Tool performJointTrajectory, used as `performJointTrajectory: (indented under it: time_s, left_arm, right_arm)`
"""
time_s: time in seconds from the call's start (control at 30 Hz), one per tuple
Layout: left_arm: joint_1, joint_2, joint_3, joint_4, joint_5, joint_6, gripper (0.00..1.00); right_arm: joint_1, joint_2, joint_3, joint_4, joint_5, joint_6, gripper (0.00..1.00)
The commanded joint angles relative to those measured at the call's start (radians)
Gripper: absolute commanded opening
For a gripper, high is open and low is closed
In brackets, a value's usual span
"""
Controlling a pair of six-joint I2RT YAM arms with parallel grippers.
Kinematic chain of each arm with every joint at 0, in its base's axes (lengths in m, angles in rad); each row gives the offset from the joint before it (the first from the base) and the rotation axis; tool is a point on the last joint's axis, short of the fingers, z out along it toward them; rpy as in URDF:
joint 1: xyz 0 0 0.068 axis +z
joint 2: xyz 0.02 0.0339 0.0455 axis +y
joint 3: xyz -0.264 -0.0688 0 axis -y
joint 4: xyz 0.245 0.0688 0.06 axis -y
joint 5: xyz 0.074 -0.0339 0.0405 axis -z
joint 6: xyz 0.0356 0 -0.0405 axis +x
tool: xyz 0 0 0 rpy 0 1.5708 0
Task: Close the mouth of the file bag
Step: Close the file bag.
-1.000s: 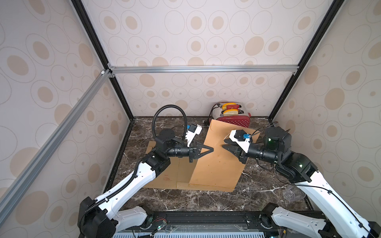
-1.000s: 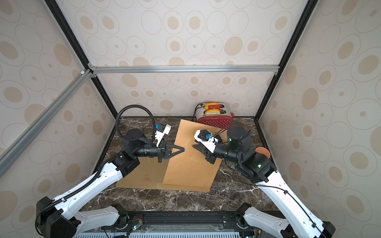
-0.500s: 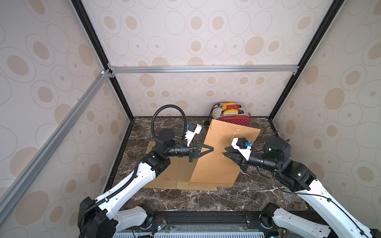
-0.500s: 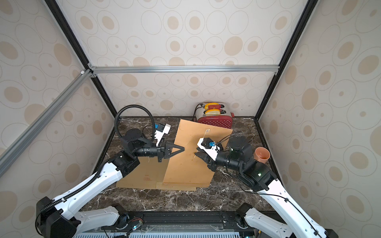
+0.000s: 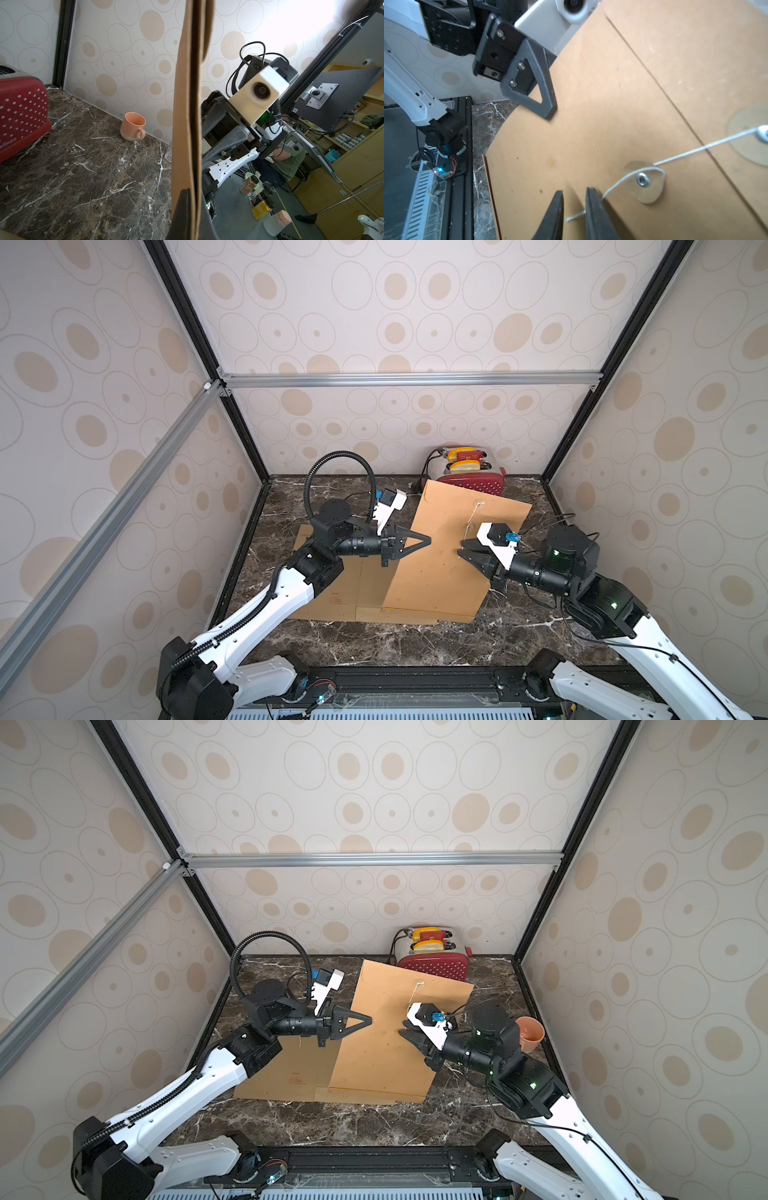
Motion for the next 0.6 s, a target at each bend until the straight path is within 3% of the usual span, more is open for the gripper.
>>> performJointTrajectory:
  time_s: [0.0, 0.2, 0.33, 0.57]
  left_arm:
    - [-0.008, -0.015, 0.020, 0.017, 0.002, 0.015, 0.00]
    - [-0.009, -0.013, 0.021, 0.014, 0.000, 0.018, 0.00]
    - [-0.007, -0.026, 0.018, 0.008, -0.010, 0.030, 0.00]
    - [-0.008, -0.033, 0.017, -0.006, -0.025, 0.044, 0.00]
  right_arm:
    - [-0.004, -0.063, 0.038, 0.032, -0.001, 0.076, 0.22]
    - [-0.003, -0.049, 0.086, -0.066, 0.166, 0.112, 0.20]
    - [-0.004, 0.007, 0.100, -0.049, 0.139, 0.170, 0.24]
    - [-0.004, -0.004, 0.046, 0.004, 0.124, 0.228, 0.23]
